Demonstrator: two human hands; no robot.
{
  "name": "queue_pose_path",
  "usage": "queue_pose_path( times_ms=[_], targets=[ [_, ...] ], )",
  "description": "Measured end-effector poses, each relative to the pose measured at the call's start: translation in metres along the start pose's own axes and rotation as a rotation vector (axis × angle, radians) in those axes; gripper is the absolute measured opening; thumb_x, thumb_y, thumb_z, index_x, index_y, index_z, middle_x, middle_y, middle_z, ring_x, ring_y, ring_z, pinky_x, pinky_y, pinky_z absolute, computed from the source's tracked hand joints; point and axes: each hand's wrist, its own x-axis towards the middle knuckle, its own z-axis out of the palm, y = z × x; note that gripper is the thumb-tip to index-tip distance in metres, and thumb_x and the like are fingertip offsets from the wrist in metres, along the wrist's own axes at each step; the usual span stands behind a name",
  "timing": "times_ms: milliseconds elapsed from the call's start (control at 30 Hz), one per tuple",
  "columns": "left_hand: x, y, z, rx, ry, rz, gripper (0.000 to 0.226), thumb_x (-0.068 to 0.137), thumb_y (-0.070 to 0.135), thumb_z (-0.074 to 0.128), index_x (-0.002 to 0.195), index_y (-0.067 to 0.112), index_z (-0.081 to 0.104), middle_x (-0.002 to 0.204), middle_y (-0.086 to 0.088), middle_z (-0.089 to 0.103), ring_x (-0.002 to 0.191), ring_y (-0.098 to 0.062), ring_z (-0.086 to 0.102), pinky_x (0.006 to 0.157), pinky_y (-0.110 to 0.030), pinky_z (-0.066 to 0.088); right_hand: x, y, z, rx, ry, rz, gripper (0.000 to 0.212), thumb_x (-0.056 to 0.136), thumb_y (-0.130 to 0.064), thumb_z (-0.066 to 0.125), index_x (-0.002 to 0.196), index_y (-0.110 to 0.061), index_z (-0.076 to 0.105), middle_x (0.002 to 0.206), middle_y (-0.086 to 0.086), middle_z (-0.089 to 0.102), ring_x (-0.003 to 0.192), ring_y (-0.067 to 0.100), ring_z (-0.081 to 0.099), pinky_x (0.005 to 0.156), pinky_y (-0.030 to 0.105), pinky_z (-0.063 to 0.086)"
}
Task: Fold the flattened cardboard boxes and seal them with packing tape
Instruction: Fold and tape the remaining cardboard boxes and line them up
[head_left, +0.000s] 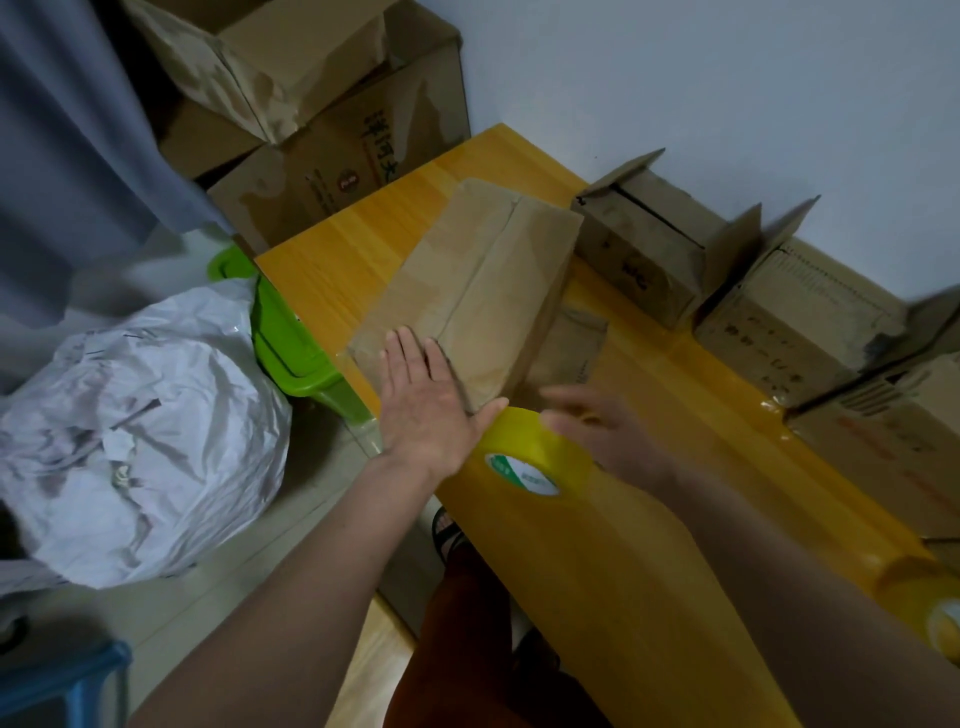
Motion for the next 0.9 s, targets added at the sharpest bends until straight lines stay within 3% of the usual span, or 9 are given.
queue_pose_path(
  times_ms=[67, 167, 267, 400, 567, 667, 800, 900],
  targets=[
    [0.003, -0.007, 0.000, 0.030, -0.015, 0.027, 0.107, 0.082, 0.080, 0.008, 0.150, 0.000, -0.013, 0.155, -0.029, -0.018, 0.145, -0.039, -0.020, 0.120, -0.048, -0.004, 0.007, 0.030, -0.011, -0.111, 0.123, 0.146, 0.028, 0.095, -0.017, 0.057, 0.121, -0.008, 0.062, 0.113, 0.008, 0.058, 0.111, 0.031, 0.055, 0.089, 0.037, 0.043],
    [0.003, -0.015, 0.000, 0.085, -0.033, 0.079, 0.098, 0.085, 0.076, 0.005, 0.149, 0.007, -0.021, 0.153, -0.031, -0.022, 0.143, -0.041, -0.023, 0.119, -0.048, -0.008, 0.004, 0.083, -0.015, -0.497, -0.050, 0.390, 0.034, 0.099, -0.020, 0.050, 0.133, -0.019, 0.054, 0.138, 0.013, 0.041, 0.126, 0.036, 0.039, 0.100, 0.044, 0.039],
    [0.005, -0.021, 0.000, 0.097, -0.039, 0.122, 0.091, 0.087, 0.074, 0.004, 0.148, 0.014, -0.025, 0.153, -0.028, -0.026, 0.142, -0.041, -0.026, 0.119, -0.047, -0.012, -0.004, 0.111, 0.000, -0.579, -0.135, 0.448, 0.044, 0.098, -0.005, 0.044, 0.137, -0.023, 0.047, 0.143, 0.010, 0.032, 0.125, 0.036, 0.033, 0.098, 0.043, 0.039],
    [0.008, -0.031, 0.005, 0.128, -0.004, 0.188, 0.086, 0.084, 0.073, -0.002, 0.145, 0.019, -0.029, 0.157, -0.016, -0.025, 0.142, -0.041, -0.024, 0.118, -0.049, -0.011, -0.002, 0.121, 0.011, -0.697, -0.037, 0.373, 0.044, 0.095, 0.004, 0.044, 0.128, -0.023, 0.055, 0.127, 0.010, 0.041, 0.112, 0.031, 0.039, 0.077, 0.034, 0.035],
    [-0.005, -0.043, 0.014, 0.126, 0.032, 0.260, 0.085, 0.083, 0.072, -0.008, 0.149, 0.021, -0.023, 0.159, -0.009, -0.021, 0.145, -0.039, -0.020, 0.116, -0.047, -0.013, 0.004, 0.123, 0.014, -0.499, -0.023, 0.406, 0.021, 0.095, -0.005, 0.052, 0.111, -0.009, 0.064, 0.105, 0.010, 0.051, 0.083, 0.022, 0.045, 0.065, 0.029, 0.036],
    [0.003, -0.051, 0.011, 0.140, 0.035, 0.367, 0.084, 0.077, 0.071, -0.014, 0.147, 0.025, -0.022, 0.160, -0.006, -0.019, 0.145, -0.036, -0.020, 0.116, -0.046, -0.014, 0.002, 0.100, 0.004, -0.422, 0.144, 0.295, 0.016, 0.099, -0.015, 0.049, 0.104, -0.004, 0.059, 0.096, 0.008, 0.046, 0.077, 0.023, 0.043, 0.062, 0.031, 0.030],
    [0.032, -0.049, -0.004, 0.190, -0.018, 0.600, 0.076, 0.083, 0.071, -0.007, 0.146, 0.032, -0.023, 0.159, 0.001, -0.022, 0.144, -0.027, -0.027, 0.117, -0.045, -0.017, -0.001, 0.043, -0.011, -0.445, 0.439, -0.146, 0.014, 0.097, -0.015, 0.053, 0.101, -0.003, 0.057, 0.088, 0.006, 0.050, 0.076, 0.019, 0.043, 0.063, 0.030, 0.030],
    [0.056, -0.042, -0.016, 0.293, -0.033, 0.711, 0.068, 0.094, 0.063, 0.008, 0.149, 0.033, -0.019, 0.158, 0.006, -0.022, 0.145, -0.021, -0.026, 0.117, -0.047, -0.017, 0.007, 0.005, -0.012, -0.392, 0.420, -0.353, 0.021, 0.097, -0.023, 0.047, 0.097, -0.004, 0.053, 0.086, 0.002, 0.046, 0.074, 0.011, 0.039, 0.059, 0.024, 0.029]
  ],
)
